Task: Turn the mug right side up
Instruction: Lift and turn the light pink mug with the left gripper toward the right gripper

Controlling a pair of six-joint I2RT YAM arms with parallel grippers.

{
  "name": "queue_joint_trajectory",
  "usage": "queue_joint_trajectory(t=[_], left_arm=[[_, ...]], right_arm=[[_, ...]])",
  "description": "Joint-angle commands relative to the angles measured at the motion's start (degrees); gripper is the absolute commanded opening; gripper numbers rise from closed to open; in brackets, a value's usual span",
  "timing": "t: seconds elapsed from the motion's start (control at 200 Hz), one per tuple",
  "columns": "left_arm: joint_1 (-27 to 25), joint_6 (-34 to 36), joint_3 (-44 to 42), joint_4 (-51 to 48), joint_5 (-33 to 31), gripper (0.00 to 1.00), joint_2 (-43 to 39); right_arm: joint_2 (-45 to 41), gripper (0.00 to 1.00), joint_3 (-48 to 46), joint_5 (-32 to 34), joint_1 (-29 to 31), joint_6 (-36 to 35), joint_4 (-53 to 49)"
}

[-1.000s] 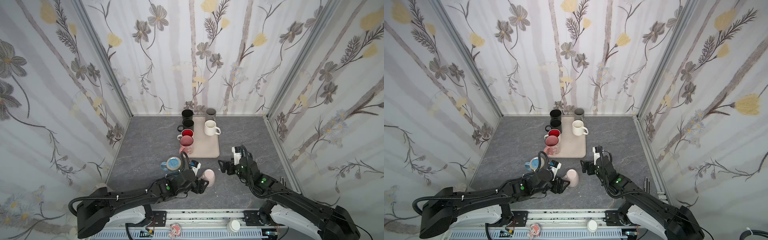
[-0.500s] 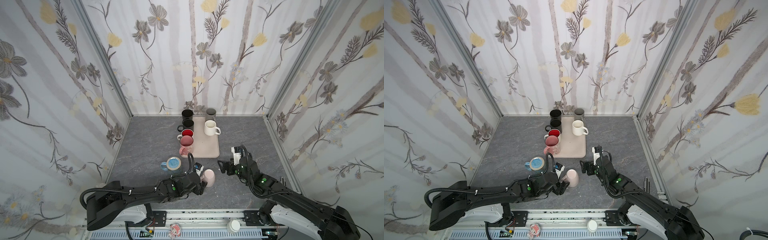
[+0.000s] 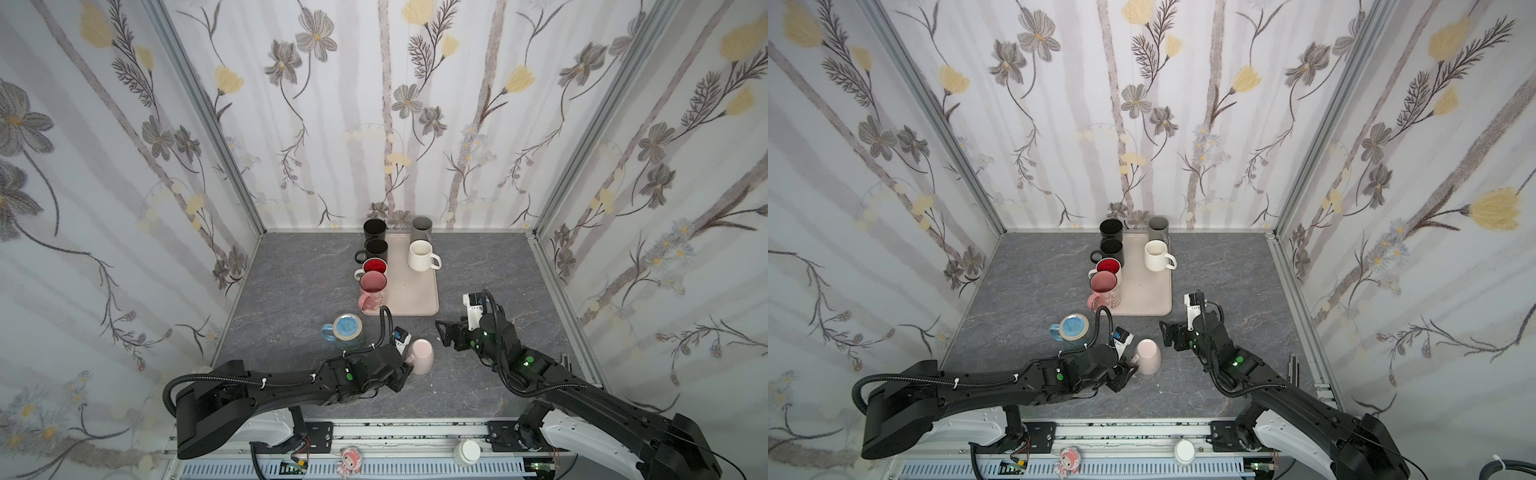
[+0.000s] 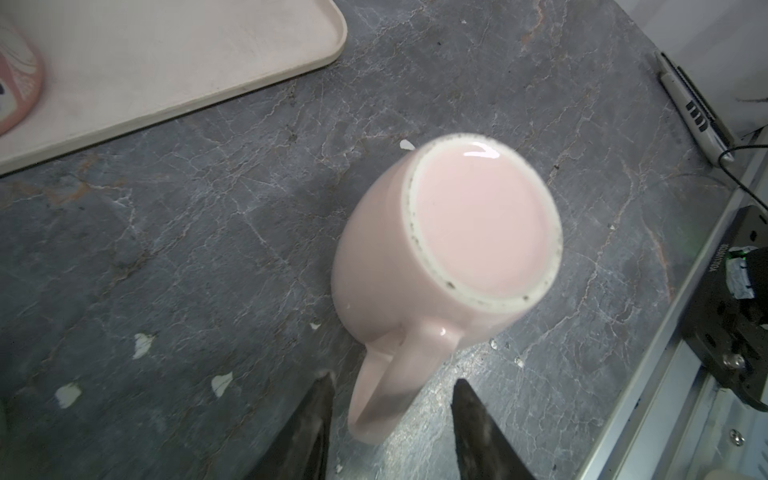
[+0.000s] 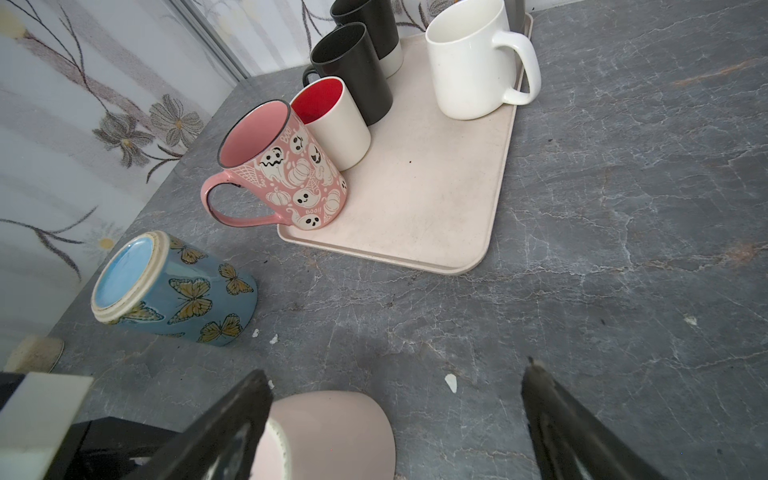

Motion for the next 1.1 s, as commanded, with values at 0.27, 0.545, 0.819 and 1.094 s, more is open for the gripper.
queue_joint_trajectory(t=[0.27, 0.545, 0.819, 1.094], left_arm=[[-2.9, 5.7, 4.9, -3.5, -6.3, 0.36, 5.5], [-4.6, 7.9, 7.0, -4.4, -9.2, 0.26, 8.9], [-5.5, 9.4, 7.9, -5.3, -13.2, 0.14, 9.8], [-6.4, 9.7, 8.1, -4.4, -16.9, 0.00, 9.9]], right_arm=[[0.2, 0.94, -0.3, -0.3, 0.0, 0.3, 1.5], [-0.1, 0.94, -0.8, -0.2, 0.0, 0.3, 1.5], [0.0, 0.94, -0.9, -0.3, -0.1, 0.5, 1.9], [0.1, 0.94, -1.2, -0.5, -0.1, 1.5, 2.8]])
